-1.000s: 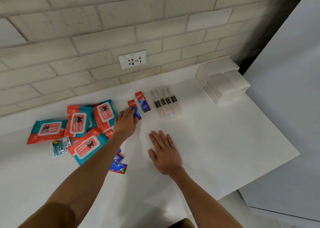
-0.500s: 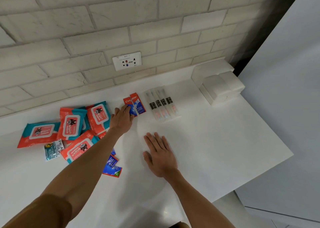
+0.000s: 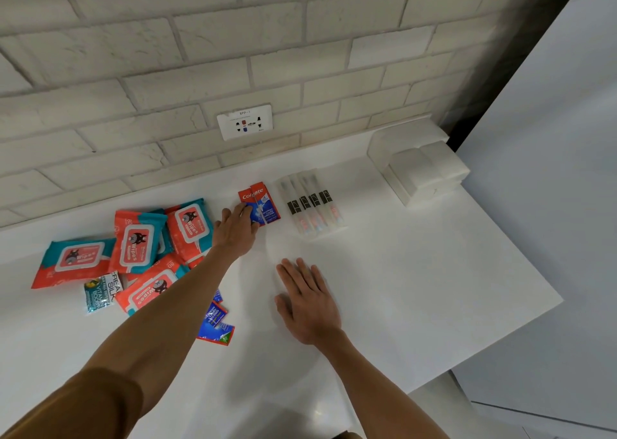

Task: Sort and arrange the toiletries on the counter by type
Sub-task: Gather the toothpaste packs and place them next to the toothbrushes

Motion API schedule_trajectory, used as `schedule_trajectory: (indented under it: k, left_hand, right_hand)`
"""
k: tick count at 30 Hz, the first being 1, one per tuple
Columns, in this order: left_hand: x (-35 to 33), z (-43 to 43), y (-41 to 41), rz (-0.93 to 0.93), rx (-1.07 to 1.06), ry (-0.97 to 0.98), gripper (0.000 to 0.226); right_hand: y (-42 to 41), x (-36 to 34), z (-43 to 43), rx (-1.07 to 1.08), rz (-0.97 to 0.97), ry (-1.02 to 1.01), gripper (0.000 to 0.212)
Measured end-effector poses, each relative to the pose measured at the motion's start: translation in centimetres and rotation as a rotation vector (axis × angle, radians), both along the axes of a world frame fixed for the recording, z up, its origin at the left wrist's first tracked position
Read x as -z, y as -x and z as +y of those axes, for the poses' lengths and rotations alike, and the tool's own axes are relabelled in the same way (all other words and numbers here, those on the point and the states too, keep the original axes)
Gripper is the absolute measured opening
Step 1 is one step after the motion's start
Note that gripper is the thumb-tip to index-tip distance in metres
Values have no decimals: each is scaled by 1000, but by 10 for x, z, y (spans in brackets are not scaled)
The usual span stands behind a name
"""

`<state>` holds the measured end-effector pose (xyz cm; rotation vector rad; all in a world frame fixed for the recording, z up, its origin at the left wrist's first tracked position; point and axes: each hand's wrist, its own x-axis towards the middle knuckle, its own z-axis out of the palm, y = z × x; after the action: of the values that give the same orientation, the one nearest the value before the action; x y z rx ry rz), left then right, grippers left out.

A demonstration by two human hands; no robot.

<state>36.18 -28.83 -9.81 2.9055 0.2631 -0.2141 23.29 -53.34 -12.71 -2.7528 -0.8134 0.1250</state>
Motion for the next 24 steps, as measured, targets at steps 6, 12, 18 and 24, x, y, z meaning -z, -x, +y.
schedule_trajectory:
  k: [6,12,18,24]
  left_hand:
    - [-4,1,4,-48,16,40,54]
    - [-28,5,31,-148,16,73,46]
    - [-50,20,91,-175,77,238,18]
    - [-59,39,172,-100,-74,247,20]
  right_hand:
    - [0,0,-1,2,-3,-2,65]
    - [1,3,1,15,14,-2,65]
    - [2,5,2,14,10,15,66]
    - [14,6,10,64,-3,8,65]
